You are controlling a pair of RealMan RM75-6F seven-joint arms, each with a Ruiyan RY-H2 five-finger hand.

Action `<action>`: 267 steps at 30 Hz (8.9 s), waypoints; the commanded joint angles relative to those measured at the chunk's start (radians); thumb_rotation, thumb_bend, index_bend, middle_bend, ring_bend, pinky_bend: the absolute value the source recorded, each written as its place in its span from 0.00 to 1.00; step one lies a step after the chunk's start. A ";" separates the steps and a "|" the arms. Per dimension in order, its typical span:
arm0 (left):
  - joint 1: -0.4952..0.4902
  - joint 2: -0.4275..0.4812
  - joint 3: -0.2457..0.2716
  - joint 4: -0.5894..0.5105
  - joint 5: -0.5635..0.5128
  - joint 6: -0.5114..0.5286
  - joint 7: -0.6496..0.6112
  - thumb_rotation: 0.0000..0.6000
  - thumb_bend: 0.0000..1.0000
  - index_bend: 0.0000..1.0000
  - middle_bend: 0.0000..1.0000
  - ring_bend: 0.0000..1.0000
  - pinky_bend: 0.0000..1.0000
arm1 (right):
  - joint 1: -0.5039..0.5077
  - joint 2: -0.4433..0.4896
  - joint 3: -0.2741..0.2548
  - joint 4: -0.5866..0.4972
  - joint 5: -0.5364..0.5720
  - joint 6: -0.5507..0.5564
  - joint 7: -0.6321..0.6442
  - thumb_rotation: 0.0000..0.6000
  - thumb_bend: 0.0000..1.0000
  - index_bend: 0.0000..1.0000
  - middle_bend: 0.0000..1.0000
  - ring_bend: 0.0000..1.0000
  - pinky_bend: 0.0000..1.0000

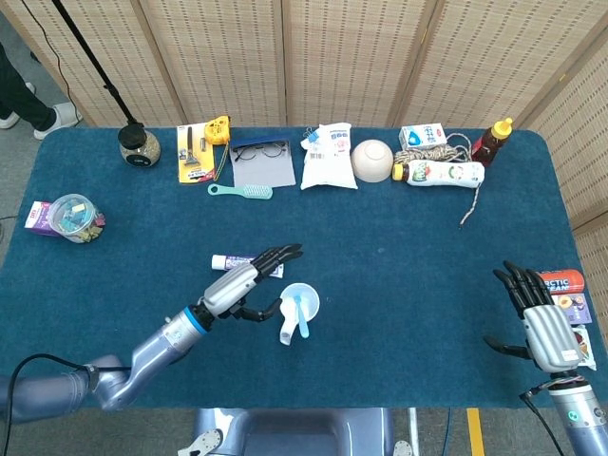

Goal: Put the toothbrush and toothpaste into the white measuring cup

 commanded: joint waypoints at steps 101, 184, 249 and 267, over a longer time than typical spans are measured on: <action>-0.040 0.034 -0.216 -0.100 -0.521 -0.244 0.625 1.00 0.60 0.59 0.46 0.39 0.44 | 0.010 0.010 -0.017 -0.006 -0.016 -0.012 0.052 1.00 0.00 0.00 0.00 0.00 0.00; -0.028 -0.539 -0.037 0.598 0.032 0.138 -0.271 1.00 0.58 0.55 0.43 0.30 0.44 | 0.015 0.008 -0.014 0.011 -0.001 -0.028 0.069 1.00 0.00 0.00 0.00 0.00 0.00; 0.016 -0.471 -0.027 0.505 0.051 0.263 -0.250 1.00 0.56 0.18 0.17 0.07 0.38 | 0.014 0.009 -0.023 -0.004 -0.019 -0.018 0.059 1.00 0.00 0.00 0.00 0.00 0.00; 0.035 -0.045 -0.005 0.105 0.031 0.138 0.117 1.00 0.55 0.00 0.00 0.00 0.11 | 0.011 0.017 -0.024 -0.013 -0.020 -0.014 0.058 1.00 0.00 0.00 0.00 0.00 0.00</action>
